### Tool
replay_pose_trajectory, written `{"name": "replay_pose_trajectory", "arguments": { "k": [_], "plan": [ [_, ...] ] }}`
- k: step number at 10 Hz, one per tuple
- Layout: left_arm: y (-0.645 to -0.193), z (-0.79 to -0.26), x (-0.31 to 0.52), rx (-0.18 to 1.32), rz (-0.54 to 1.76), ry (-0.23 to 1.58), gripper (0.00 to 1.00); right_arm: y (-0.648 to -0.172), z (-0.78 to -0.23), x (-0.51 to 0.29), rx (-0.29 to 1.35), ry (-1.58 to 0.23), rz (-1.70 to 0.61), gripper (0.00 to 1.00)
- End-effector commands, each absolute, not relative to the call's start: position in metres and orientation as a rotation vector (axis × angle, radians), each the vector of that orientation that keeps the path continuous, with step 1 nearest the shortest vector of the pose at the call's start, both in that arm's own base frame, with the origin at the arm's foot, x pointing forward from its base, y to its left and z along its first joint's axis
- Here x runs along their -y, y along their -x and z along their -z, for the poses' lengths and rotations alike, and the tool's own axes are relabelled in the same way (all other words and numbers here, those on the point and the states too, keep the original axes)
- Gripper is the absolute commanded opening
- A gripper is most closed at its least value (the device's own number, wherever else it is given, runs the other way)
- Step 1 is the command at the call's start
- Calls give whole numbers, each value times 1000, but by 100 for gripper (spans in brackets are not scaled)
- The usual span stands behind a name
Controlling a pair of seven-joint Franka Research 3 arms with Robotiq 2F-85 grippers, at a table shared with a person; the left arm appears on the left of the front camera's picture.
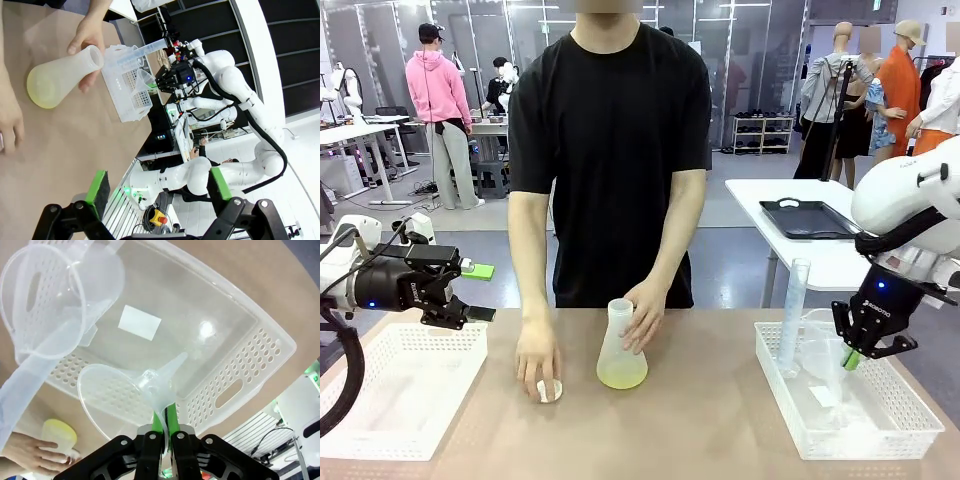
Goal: Prepare the solutions needed for the experiment.
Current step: Once the solution is in the Big flask , pick up the Plastic Funnel and place it back into the right Organizing basket.
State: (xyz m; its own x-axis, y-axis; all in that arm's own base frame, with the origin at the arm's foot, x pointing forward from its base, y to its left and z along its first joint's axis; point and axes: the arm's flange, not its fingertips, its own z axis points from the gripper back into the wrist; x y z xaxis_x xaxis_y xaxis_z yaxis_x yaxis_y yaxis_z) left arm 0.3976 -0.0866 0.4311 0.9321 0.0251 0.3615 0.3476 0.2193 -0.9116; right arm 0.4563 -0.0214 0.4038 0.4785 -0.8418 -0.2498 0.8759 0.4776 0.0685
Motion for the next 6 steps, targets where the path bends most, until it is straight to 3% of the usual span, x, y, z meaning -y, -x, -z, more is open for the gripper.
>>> {"name": "replay_pose_trajectory", "arguments": {
  "k": [1, 5, 6],
  "plan": [
    [-397, -432, 87, 326, 232, 1355, 100, -468, -409, 14, -215, -138, 1097, 3],
    [-397, -432, 87, 326, 232, 1355, 100, -468, -403, 14, -216, -129, 1144, 12],
    [-397, -432, 87, 326, 232, 1355, 100, -468, -402, 14, -228, -130, 1145, 28]
  ]
}}
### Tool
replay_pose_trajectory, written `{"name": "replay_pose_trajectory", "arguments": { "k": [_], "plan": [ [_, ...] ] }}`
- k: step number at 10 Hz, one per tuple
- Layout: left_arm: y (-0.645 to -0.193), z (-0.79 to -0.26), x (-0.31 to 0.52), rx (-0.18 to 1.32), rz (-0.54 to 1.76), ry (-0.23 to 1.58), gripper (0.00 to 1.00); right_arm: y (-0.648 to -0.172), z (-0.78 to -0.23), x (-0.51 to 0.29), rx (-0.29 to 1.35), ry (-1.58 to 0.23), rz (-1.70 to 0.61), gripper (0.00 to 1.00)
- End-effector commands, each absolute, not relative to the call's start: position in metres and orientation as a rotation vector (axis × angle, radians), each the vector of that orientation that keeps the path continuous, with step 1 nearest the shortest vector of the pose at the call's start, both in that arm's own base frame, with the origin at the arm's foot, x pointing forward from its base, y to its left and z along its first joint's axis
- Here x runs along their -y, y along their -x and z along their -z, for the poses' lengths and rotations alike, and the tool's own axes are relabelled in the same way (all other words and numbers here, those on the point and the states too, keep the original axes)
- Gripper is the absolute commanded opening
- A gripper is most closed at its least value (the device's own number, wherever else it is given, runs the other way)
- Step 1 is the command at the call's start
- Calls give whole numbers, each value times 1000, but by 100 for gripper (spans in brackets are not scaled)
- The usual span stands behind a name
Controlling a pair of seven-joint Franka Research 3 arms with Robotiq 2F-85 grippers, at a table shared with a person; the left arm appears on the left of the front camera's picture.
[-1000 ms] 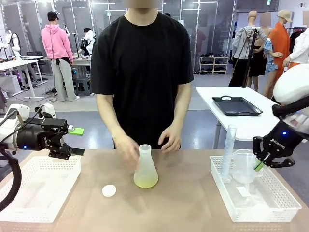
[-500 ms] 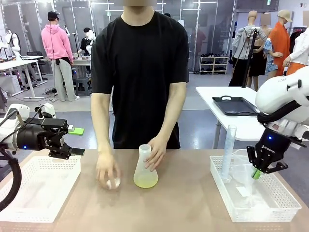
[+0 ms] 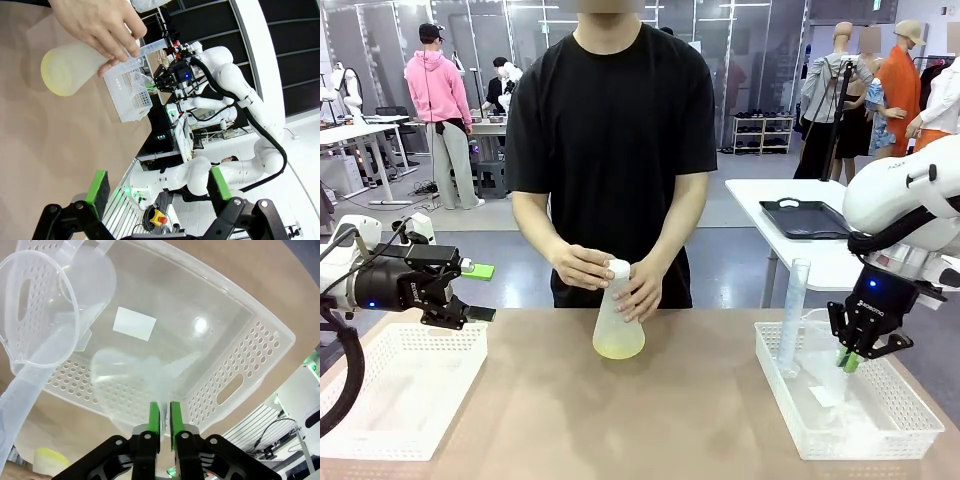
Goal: Prepare the solutions needed for the experiment.
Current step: Once the solution is in the Big flask , pick up the Plastic Funnel and place it back into the right Organizing basket.
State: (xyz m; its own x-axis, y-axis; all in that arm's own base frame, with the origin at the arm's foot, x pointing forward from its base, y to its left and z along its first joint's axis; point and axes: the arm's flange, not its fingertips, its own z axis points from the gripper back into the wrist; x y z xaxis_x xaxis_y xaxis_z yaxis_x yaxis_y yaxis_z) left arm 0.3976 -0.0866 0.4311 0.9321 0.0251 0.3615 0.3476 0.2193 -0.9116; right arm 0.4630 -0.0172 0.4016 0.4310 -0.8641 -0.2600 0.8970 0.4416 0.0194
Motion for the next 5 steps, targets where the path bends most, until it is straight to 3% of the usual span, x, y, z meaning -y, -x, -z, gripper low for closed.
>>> {"name": "replay_pose_trajectory", "arguments": {
  "k": [1, 2, 3, 4, 5],
  "plan": [
    [-397, -432, 87, 326, 232, 1355, 100, -467, -401, 13, -225, -131, 1151, 32],
    [-397, -432, 87, 326, 232, 1355, 100, -466, -401, 12, -218, -143, 1152, 48],
    [-397, -432, 87, 326, 232, 1355, 100, -466, -401, 11, -207, -139, 1157, 47],
    [-397, -432, 87, 326, 232, 1355, 100, -466, -401, 10, -203, -137, 1166, 56],
    [-397, -432, 87, 326, 232, 1355, 100, -463, -401, 16, -227, -162, 1116, 56]
  ]
}}
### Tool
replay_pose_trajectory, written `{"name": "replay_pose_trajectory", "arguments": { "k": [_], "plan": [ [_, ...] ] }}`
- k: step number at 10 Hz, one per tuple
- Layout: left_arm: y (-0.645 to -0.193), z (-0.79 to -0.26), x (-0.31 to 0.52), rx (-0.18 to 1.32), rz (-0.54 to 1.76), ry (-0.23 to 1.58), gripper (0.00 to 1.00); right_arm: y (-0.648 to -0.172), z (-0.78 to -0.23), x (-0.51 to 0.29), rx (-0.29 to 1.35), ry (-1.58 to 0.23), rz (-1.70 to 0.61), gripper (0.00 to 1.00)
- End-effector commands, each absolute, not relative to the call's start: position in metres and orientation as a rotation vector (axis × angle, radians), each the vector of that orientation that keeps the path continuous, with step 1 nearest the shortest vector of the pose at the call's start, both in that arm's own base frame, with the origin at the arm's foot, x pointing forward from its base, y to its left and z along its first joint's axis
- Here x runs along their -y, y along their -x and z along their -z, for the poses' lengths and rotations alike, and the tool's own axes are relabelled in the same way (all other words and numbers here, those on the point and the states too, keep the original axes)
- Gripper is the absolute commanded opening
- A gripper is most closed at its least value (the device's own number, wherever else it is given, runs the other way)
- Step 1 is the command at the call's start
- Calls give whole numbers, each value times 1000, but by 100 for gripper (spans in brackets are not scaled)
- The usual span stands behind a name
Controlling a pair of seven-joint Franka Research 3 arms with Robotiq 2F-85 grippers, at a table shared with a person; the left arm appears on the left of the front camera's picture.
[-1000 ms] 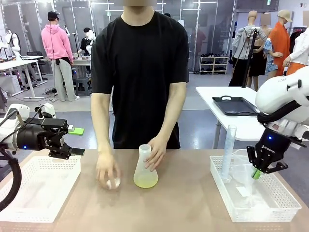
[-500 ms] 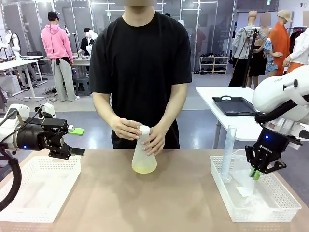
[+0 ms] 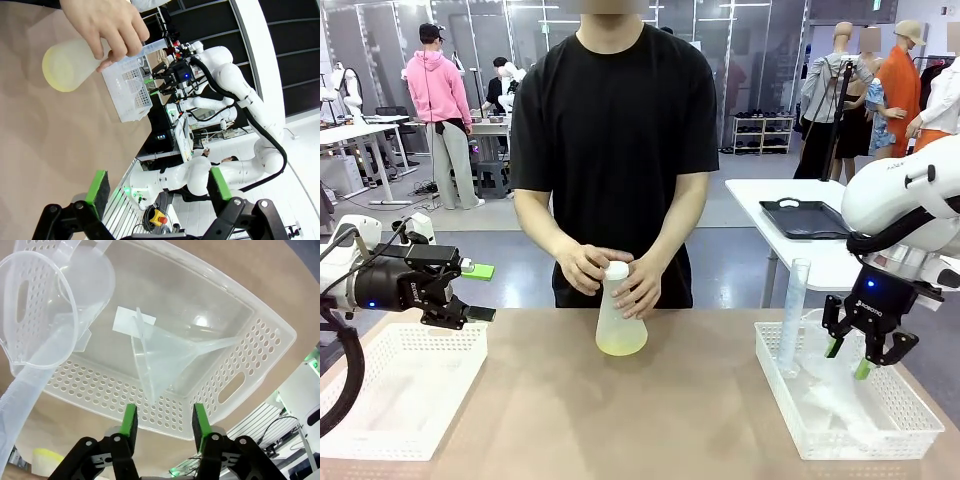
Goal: Prepare the solutions needed for the experiment.
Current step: Once the solution is in the Big flask , pick up the Plastic Funnel and place it back into the right Organizing basket, then when the human places the Big flask in the center of the table, pick up the Big flask and place it in the left Organizing basket.
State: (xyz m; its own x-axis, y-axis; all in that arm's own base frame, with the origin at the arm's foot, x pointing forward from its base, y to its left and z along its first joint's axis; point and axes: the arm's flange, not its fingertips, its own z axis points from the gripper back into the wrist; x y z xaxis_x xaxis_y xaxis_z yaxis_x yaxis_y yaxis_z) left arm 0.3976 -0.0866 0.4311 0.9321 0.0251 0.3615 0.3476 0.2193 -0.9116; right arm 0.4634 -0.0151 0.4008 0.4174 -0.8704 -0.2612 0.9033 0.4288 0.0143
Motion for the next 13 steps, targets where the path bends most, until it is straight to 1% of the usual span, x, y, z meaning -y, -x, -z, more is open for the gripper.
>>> {"name": "replay_pose_trajectory", "arguments": {
  "k": [1, 13],
  "plan": [
    [-397, -432, 87, 326, 232, 1355, 100, -463, -401, 16, -227, -162, 1116, 56],
    [-397, -432, 87, 326, 232, 1355, 100, -463, -401, 16, -227, -162, 1116, 56]
  ]
}}
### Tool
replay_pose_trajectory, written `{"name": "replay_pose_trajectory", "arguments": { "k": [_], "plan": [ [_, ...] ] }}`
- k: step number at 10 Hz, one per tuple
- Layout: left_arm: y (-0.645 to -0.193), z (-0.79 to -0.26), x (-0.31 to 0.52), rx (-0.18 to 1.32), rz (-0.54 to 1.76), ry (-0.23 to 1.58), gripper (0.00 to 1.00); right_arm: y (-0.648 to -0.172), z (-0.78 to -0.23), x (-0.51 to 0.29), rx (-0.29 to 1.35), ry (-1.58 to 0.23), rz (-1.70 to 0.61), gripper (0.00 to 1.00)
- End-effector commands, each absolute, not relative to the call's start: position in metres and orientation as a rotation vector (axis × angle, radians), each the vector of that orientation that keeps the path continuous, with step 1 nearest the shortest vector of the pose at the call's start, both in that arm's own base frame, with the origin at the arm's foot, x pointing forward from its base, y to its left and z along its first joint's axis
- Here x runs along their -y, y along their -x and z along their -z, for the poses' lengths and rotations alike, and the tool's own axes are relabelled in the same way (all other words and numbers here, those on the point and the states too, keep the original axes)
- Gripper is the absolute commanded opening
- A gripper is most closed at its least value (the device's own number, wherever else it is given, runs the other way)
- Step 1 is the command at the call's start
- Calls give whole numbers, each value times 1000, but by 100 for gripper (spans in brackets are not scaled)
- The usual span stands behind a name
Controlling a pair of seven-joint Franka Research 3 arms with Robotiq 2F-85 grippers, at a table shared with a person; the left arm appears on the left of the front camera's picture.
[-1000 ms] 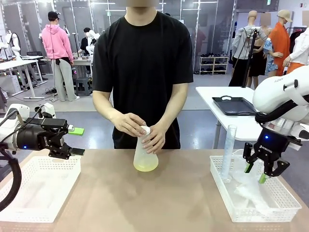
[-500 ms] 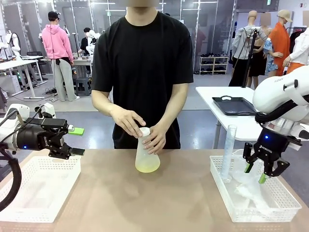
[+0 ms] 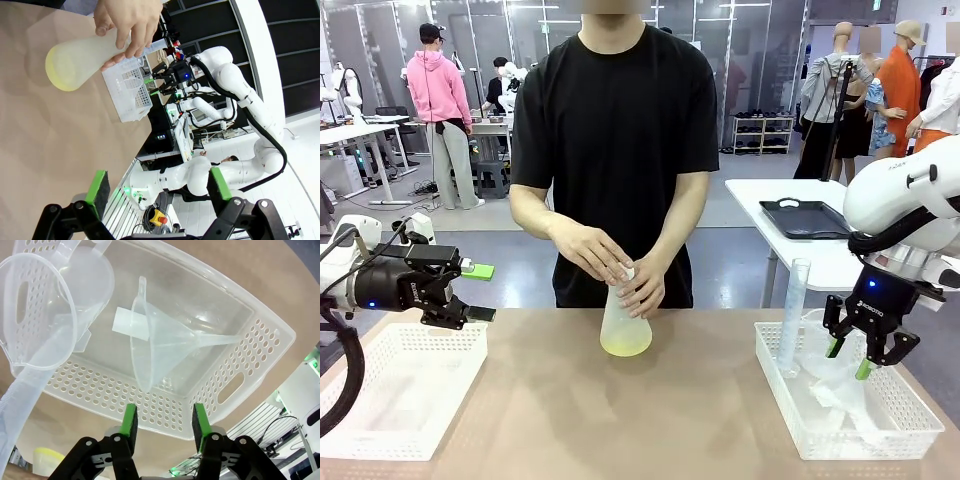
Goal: Prepare the solutions needed for the experiment.
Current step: When the human places the Big flask in the center of the table, pick up the Big flask and place it in the left Organizing basket.
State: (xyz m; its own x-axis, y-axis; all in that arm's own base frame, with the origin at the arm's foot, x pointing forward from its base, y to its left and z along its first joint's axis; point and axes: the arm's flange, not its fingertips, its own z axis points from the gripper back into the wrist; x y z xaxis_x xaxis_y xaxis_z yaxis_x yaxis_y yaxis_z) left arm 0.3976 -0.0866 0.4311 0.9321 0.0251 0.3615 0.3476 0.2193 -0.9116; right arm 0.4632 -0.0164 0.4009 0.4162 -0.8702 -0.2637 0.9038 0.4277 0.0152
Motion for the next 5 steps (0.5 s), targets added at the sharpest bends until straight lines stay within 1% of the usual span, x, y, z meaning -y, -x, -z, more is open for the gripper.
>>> {"name": "replay_pose_trajectory", "arguments": {
  "k": [1, 5],
  "plan": [
    [-397, -432, 87, 326, 232, 1355, 100, -463, -401, 16, -229, -164, 1120, 56],
    [-397, -432, 87, 326, 232, 1355, 100, -403, -477, -18, -4, -434, 936, 57]
  ]
}}
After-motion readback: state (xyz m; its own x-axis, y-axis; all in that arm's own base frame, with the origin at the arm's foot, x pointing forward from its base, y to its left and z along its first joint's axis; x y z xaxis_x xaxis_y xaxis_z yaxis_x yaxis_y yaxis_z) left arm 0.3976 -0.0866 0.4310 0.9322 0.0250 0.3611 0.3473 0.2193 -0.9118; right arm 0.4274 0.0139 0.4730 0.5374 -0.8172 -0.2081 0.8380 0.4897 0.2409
